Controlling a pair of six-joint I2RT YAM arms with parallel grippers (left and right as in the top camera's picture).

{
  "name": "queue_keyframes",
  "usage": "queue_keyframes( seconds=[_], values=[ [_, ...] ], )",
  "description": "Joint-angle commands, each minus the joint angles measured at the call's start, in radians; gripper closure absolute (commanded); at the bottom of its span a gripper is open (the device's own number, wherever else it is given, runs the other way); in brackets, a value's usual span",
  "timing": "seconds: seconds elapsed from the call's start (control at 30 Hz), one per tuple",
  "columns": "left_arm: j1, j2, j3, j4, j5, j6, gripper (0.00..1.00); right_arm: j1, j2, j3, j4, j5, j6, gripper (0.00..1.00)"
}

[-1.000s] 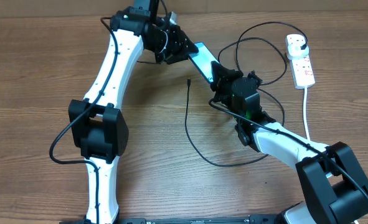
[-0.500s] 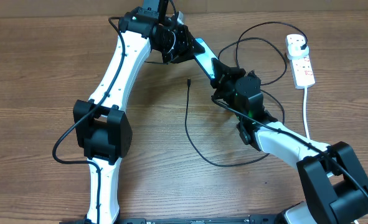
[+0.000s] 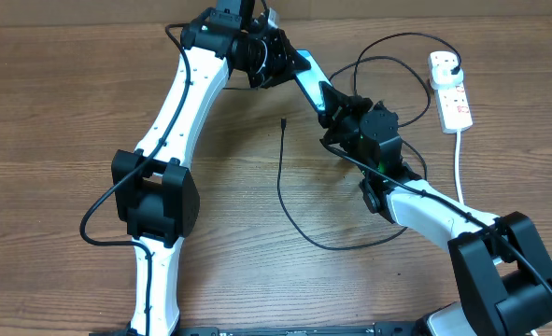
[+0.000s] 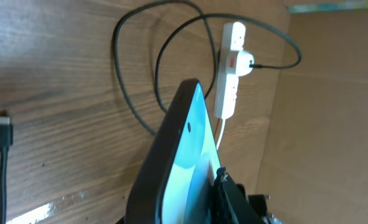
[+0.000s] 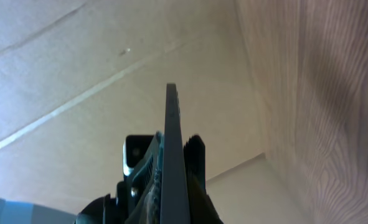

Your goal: Plug charger to phone and switch on socket

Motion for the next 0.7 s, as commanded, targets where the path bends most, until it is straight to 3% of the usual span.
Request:
queue_keyframes(
  seconds=[0.0,0.4,0.67],
  values=[
    [-0.037,-0.011,0.010,0.064,-0.047,0.032,0.87,0.082,-0.013,0.035,0.046,-0.321,-0.063,0.96],
    [-0.044,-0.011,0.010,0.111,-0.046,-0.032,0.96,0.126,-0.013,0.035,0.058,-0.321,-0.063,0.96],
    [-0.042,-0.011,0.010,0.110,0.034,-0.082,0.96,0.126,-0.013,0.035,0.057,-0.328,-0.090,0.96]
  ],
)
